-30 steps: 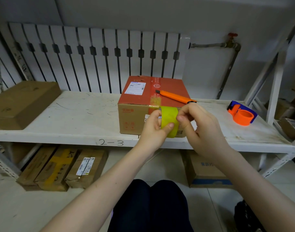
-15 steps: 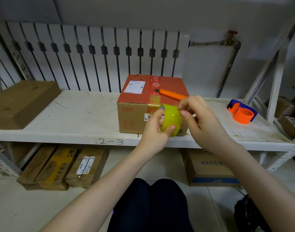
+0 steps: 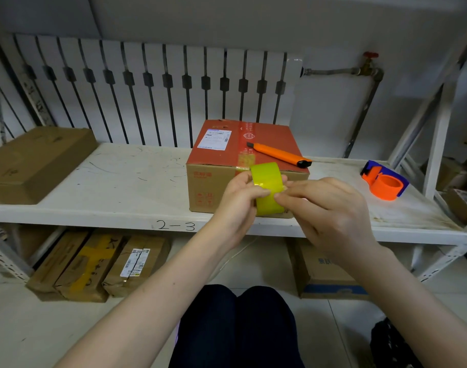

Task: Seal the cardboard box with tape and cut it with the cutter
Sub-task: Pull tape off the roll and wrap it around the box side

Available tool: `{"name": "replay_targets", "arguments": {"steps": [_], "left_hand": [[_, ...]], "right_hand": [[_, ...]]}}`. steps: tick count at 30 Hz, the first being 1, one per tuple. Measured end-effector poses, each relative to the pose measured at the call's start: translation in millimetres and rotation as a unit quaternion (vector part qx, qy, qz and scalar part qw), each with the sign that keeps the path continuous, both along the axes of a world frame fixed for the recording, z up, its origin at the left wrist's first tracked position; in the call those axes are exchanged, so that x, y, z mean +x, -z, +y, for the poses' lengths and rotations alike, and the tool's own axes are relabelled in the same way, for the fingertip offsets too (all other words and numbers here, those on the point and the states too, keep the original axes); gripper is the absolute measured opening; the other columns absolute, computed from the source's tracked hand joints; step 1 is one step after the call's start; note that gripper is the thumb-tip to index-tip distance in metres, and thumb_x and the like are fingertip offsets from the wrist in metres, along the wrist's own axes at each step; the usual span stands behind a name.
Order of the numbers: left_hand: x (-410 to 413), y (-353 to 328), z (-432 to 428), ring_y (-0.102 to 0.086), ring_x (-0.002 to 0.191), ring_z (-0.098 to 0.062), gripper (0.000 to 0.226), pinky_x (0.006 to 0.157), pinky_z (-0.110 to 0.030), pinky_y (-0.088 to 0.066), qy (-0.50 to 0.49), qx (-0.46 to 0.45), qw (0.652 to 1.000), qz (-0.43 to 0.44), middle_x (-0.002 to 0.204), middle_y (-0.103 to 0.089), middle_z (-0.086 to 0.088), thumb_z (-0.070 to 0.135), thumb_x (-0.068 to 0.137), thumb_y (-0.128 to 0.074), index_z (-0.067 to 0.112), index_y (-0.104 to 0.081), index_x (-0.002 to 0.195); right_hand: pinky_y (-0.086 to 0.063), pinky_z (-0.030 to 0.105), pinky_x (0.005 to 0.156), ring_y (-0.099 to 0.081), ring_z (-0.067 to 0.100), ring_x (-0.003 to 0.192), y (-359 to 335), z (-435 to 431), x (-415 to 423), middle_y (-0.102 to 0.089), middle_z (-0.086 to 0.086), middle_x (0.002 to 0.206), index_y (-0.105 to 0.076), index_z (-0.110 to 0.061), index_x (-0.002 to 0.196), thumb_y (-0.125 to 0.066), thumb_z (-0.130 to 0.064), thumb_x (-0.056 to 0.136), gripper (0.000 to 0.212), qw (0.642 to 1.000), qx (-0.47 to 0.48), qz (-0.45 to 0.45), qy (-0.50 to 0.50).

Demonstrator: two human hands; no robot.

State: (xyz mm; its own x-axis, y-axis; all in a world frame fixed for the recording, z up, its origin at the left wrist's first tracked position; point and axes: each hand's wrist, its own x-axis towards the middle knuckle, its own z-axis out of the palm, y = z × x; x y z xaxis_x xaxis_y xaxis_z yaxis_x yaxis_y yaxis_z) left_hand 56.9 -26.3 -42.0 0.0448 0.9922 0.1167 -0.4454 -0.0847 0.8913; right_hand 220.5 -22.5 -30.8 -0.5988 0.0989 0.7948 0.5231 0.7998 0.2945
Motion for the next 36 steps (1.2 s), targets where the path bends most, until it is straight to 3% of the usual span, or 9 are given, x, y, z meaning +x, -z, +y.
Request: {"name": "replay_targets", "arguments": {"steps": [3,6,11,14,20,23,27,31,36], "left_hand": [[-3.1,-6.3,-1.8,-0.067,0.089,-0.023,0.041,0.071,-0.031,-0.057,0.066,-0.032,0.994,-0.08,0.107,-0.066,-0.017,0.005,0.088,-0.03,-0.003,-0.054,0.12],[-0.9,-10.2,-2.1,-0.069,0.086,-0.018,0.032,0.069,-0.029,-0.058,0.047,-0.047,0.997,-0.043,0.104,-0.068,-0.014,0.018,0.097,-0.038,0.001,-0.057,0.117],[0.5,-10.6,-1.8,-0.071,0.079,-0.013,0.03,0.063,-0.024,-0.057,0.023,-0.037,0.999,0.017,0.103,-0.069,-0.01,-0.001,0.093,-0.045,-0.002,-0.053,0.123],[-1.2,-16.9,-3.1,-0.07,0.084,-0.017,0.029,0.063,-0.027,-0.058,0.036,-0.049,0.998,-0.001,0.108,-0.068,-0.013,-0.001,0.094,-0.042,-0.002,-0.053,0.122],[-4.9,-26.2,3.4,-0.071,0.088,-0.02,0.033,0.065,-0.03,-0.059,-0.028,-0.078,0.996,-0.024,0.112,-0.068,-0.014,0.007,0.097,-0.041,-0.003,-0.05,0.127],[-13.9,-29.2,5.5,-0.071,0.09,-0.021,0.03,0.071,-0.032,-0.059,-0.064,-0.078,0.995,0.0,0.111,-0.07,-0.012,0.008,0.097,-0.043,0.003,-0.051,0.126],[-12.5,-37.2,-1.2,-0.07,0.098,-0.022,0.023,0.079,-0.033,-0.058,-0.021,-0.06,0.998,0.027,0.111,-0.07,-0.01,0.008,0.097,-0.043,0.009,-0.056,0.117],[-10.9,-42.2,-6.6,-0.069,0.098,-0.024,0.03,0.079,-0.035,-0.058,0.02,-0.062,0.998,0.014,0.113,-0.069,-0.012,0.008,0.097,-0.043,0.002,-0.053,0.125],[-13.9,-42.7,-11.8,-0.071,0.09,-0.023,0.032,0.076,-0.035,-0.059,0.041,-0.076,0.996,0.028,0.109,-0.07,-0.012,0.01,0.096,-0.046,0.002,-0.052,0.127]], "right_hand": [[-0.055,0.039,0.06,-0.07,0.029,0.081,0.5,2.6,1.5,-0.073,0.012,0.089,-0.067,-0.009,0.098,-0.055,-0.017,0.096,0.015,1.0,-0.005,0.011,-0.002],[-0.055,0.038,0.064,-0.07,0.03,0.081,0.4,0.7,1.9,-0.073,0.013,0.088,-0.07,-0.008,0.093,-0.049,-0.021,0.098,0.025,1.0,-0.004,0.001,-0.01],[-0.052,0.036,0.076,-0.068,0.026,0.092,7.0,0.4,6.3,-0.074,0.009,0.092,-0.073,-0.01,0.092,-0.057,-0.025,0.094,0.022,1.0,0.014,-0.026,0.011],[-0.049,0.035,0.08,-0.066,0.023,0.097,9.7,2.6,11.7,-0.074,0.007,0.097,-0.072,-0.013,0.099,-0.068,-0.022,0.089,0.015,0.999,0.045,-0.017,0.016],[-0.047,0.028,0.087,-0.063,0.02,0.102,8.0,-2.5,17.4,-0.062,0.011,0.118,-0.059,-0.011,0.11,-0.063,-0.013,0.092,0.019,0.995,0.064,0.05,-0.048],[-0.05,0.028,0.082,-0.065,0.02,0.097,10.5,4.3,23.8,-0.062,0.012,0.118,-0.062,-0.008,0.112,-0.058,-0.005,0.092,0.021,0.995,0.011,0.092,-0.034],[-0.042,0.022,0.095,-0.061,0.02,0.11,20.4,27.3,20.5,-0.062,0.005,0.122,-0.061,-0.007,0.12,-0.059,-0.014,0.088,0.033,0.986,-0.128,0.09,0.05],[-0.045,0.028,0.1,-0.055,0.014,0.116,12.8,30.3,6.0,-0.057,-0.002,0.122,-0.061,-0.006,0.118,-0.068,-0.02,0.084,0.037,0.969,-0.202,0.138,-0.027],[-0.047,0.028,0.096,-0.054,0.006,0.114,-0.9,28.9,0.2,-0.058,0.0,0.117,-0.061,-0.006,0.11,-0.069,-0.02,0.082,0.033,0.958,-0.218,0.163,-0.087]]}}
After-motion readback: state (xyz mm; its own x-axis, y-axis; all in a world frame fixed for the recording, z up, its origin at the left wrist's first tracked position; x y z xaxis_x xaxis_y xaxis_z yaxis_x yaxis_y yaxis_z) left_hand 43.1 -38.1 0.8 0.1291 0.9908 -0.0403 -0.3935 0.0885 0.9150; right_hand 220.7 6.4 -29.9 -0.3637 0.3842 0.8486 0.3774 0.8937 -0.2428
